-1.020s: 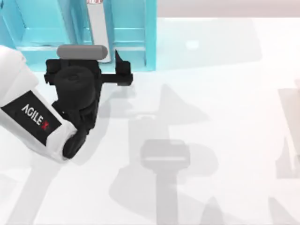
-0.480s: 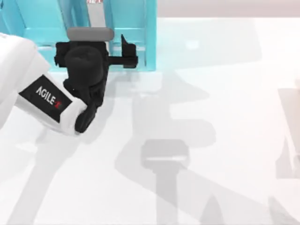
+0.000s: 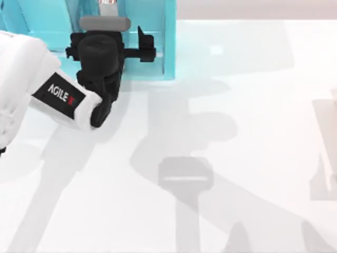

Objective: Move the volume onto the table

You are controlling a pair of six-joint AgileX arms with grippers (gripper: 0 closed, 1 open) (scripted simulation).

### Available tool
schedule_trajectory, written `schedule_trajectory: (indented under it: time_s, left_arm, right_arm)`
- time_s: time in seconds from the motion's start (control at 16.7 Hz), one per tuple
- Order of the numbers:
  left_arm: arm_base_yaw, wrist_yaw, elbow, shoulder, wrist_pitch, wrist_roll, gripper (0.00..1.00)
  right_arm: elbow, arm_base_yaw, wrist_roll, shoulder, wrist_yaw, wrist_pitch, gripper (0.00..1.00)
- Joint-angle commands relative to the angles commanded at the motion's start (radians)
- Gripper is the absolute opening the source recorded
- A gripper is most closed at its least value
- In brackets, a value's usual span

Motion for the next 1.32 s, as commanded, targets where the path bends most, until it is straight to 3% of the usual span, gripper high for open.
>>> schedule_trajectory:
  time_s: [0.12,0.9,1.32]
  left_arm:
    - [0.0,0.0,0.0,0.0,0.0,0.0,1.0]
    - [0.0,0.0,0.0,0.0,0.0,0.0,0.02]
    - [0.0,0.0,0.0,0.0,0.0,0.0,0.0]
  right_arm:
    - [0.0,0.0,0.0,0.0,0.0,0.0,1.0]
    - [0.0,0.0,0.0,0.0,0.0,0.0,1.0]
    - [0.0,0.0,0.0,0.0,0.0,0.0,1.0]
